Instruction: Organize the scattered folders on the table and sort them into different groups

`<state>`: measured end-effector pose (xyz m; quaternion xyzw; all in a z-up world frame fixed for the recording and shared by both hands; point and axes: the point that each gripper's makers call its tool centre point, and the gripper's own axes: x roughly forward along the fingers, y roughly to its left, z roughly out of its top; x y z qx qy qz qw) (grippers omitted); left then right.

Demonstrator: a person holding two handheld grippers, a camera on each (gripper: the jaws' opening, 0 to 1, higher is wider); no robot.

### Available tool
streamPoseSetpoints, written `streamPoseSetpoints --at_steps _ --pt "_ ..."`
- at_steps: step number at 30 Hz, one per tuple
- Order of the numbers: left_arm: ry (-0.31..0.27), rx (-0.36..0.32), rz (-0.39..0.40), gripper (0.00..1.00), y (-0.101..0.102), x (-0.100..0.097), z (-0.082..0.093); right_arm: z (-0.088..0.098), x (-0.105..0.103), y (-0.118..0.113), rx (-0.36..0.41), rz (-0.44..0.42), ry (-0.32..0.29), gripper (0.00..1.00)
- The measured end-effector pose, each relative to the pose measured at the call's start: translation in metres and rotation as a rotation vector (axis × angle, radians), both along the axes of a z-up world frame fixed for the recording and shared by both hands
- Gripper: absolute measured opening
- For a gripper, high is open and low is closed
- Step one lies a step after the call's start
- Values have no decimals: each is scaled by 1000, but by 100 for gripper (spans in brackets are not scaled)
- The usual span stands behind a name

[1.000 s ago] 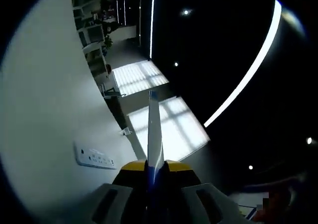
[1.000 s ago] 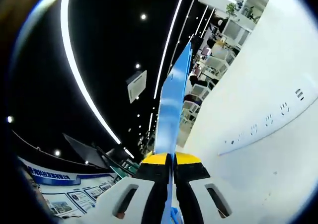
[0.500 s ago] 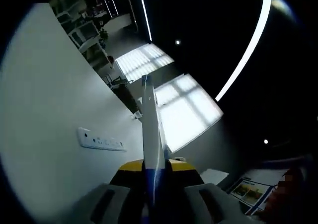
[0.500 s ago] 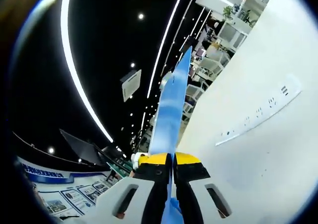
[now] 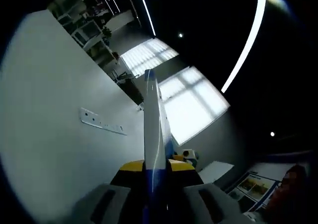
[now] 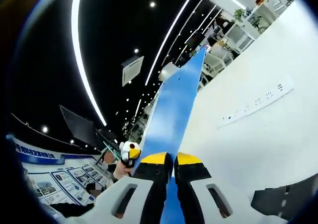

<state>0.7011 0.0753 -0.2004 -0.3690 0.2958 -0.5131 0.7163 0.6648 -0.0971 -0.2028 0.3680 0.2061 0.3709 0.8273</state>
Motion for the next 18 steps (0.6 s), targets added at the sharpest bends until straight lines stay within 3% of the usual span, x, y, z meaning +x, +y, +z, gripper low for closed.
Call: streamPoseSetpoints --at_steps 13,18 --pt "-2 82 -8 19 12 -87 -27 -31 -72 14 -116 39 2 9" --pt "4 91 -8 19 15 -102 -34 -38 -84 17 -125 51 10 9"
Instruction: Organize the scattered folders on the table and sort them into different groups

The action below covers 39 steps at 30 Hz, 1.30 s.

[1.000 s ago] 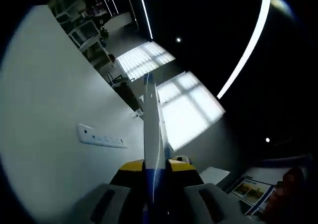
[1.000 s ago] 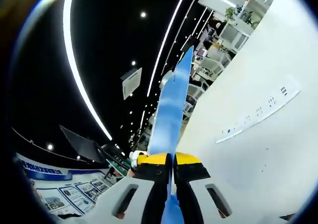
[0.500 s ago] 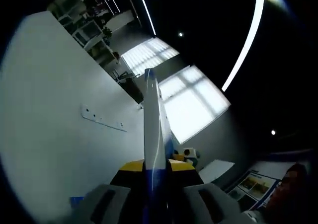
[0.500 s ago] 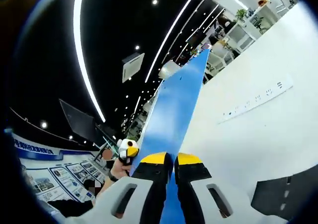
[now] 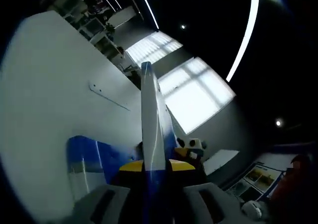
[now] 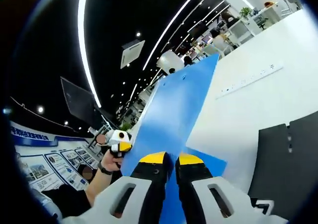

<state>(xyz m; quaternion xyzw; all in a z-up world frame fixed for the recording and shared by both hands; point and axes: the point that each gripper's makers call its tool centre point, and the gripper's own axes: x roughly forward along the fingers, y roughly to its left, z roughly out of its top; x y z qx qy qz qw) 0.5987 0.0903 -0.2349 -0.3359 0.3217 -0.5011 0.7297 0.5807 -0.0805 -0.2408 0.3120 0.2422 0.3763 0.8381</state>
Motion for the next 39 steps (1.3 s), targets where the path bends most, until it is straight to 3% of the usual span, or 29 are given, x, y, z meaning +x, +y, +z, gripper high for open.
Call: streamPoseSetpoints --at_steps 1,4,10,17,25,28,33,36,39 --pt "-2 17 4 19 5 -16 -6 -6 -13 5 -9 16 7 9" --pt "-11 54 6 19 8 -36 -16 -15 -26 10 -42 32 1 9" --pt "-2 83 4 20 16 -61 -29 -32 -47 18 -77 50 6 10" --pt "0 163 -20 20 26 -90 -45 -51 -73 29 -141 84 11 11" --pt "15 221 -37 22 35 -97 -62 -73 -83 38 -190 115 45 13" --pt "6 238 -36 22 37 -97 -66 -73 -83 38 -243 112 14 14" --pt "-23 271 -39 22 40 -99 -65 -80 -88 40 -289 127 25 16" --pt "-71 329 -39 23 39 -102 -67 -91 -92 41 -391 152 7 23" --pt "-93 371 -42 25 39 -104 -68 -93 -91 41 -410 158 1 24"
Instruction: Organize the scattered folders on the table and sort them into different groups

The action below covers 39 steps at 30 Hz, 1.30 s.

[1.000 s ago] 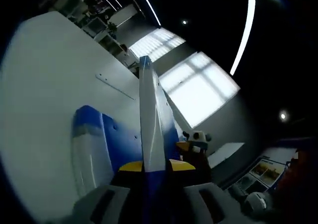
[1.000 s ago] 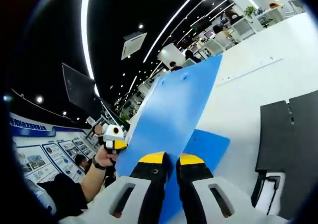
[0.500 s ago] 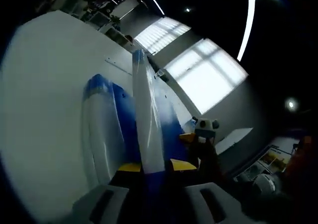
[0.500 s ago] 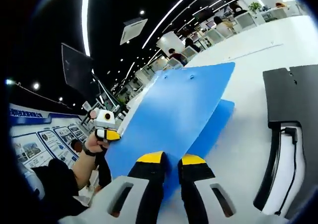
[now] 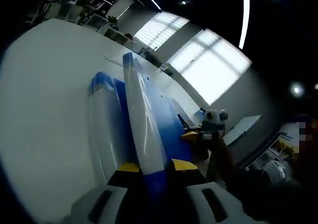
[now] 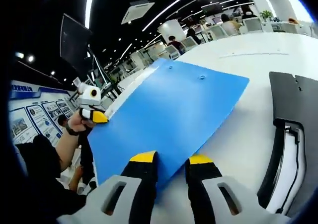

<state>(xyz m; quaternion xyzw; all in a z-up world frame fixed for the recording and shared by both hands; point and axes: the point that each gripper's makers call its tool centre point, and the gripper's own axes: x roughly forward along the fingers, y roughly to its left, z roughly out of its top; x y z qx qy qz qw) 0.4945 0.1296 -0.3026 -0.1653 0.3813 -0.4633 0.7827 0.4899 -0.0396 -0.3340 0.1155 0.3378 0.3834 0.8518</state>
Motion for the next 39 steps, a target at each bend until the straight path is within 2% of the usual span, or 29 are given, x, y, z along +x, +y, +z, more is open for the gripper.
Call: streamPoseSetpoints --at_steps 10,15,18,19,22,26,28,31,32,35,37,39 --pt "-122 136 -10 29 2 0 -2 -4 7 -8 -34 4 -10 29" --pt "-225 185 25 34 7 10 0 -4 8 -8 -44 -4 -36 32" --pt "-331 292 30 38 16 16 1 -3 7 -6 -52 0 -47 33" --pt "-350 319 31 40 17 17 0 -3 10 -8 -52 1 -47 34" --pt "-412 394 23 41 19 21 -5 -5 10 -7 -122 30 -110 34" --pt "-386 348 61 42 23 26 -5 -4 9 -4 -129 40 -126 38" --pt "-393 343 84 45 28 28 -5 -4 11 -7 -138 42 -136 39" --pt "-397 322 149 55 37 36 -4 -6 21 -16 -238 25 -215 51" --pt "-381 315 157 59 40 36 -7 -7 23 -18 -263 13 -225 54" --pt "-287 237 183 65 40 35 -16 -5 32 -14 -198 38 -201 58" --pt "-236 196 164 65 36 29 -21 -4 41 -18 -190 40 -193 57" --pt "-229 175 164 64 33 28 -23 -4 37 -13 -202 51 -192 57"
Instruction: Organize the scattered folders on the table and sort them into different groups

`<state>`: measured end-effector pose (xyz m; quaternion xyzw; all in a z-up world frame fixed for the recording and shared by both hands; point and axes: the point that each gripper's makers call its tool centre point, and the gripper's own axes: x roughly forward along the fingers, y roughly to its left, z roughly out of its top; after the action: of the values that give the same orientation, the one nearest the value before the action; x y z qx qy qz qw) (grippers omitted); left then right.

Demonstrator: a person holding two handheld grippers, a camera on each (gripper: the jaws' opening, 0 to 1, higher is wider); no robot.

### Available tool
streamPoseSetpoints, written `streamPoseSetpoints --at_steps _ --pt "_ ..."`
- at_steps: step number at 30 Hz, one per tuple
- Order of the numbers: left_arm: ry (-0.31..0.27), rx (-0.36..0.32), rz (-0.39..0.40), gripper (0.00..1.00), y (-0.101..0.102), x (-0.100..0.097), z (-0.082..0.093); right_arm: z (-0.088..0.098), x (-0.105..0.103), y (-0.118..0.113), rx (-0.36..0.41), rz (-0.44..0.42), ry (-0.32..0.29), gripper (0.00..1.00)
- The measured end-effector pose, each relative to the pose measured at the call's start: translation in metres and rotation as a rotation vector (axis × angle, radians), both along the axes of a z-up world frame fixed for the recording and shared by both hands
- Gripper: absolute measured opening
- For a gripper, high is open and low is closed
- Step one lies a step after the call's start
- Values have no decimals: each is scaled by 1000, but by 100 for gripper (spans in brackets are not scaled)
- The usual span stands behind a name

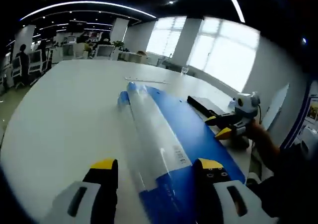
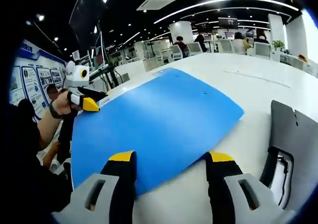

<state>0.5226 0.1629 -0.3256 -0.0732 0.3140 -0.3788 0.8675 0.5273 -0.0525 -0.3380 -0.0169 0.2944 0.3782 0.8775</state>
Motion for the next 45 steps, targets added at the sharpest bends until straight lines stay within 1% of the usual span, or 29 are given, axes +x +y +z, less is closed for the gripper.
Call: streamPoseSetpoints --at_steps 2,6,9,13,20,26,28,32,37,45 --pt "15 -21 -8 62 -4 -3 -1 -1 0 1 -7 4 0 58" --pt "22 -42 2 62 -7 -7 -2 -2 2 7 -2 11 8 58" --pt "20 -45 12 62 -8 -9 -2 -3 5 10 -12 16 13 58" --pt "22 -56 26 62 -6 -13 -2 -3 3 16 -13 19 19 58" --pt "34 -78 44 62 -5 -21 -2 -4 13 21 0 17 26 60" --pt "44 -92 54 62 -3 -25 -1 -3 17 28 7 24 23 62" --pt "43 -94 56 62 -3 -27 -1 -4 21 29 6 26 22 62" --pt "45 -102 58 62 -2 -28 -1 -3 22 35 17 28 22 63" --pt "44 -107 60 62 0 -29 -1 -3 24 38 8 29 19 64" --pt "32 -113 53 63 0 -27 -1 -1 19 39 33 20 7 65"
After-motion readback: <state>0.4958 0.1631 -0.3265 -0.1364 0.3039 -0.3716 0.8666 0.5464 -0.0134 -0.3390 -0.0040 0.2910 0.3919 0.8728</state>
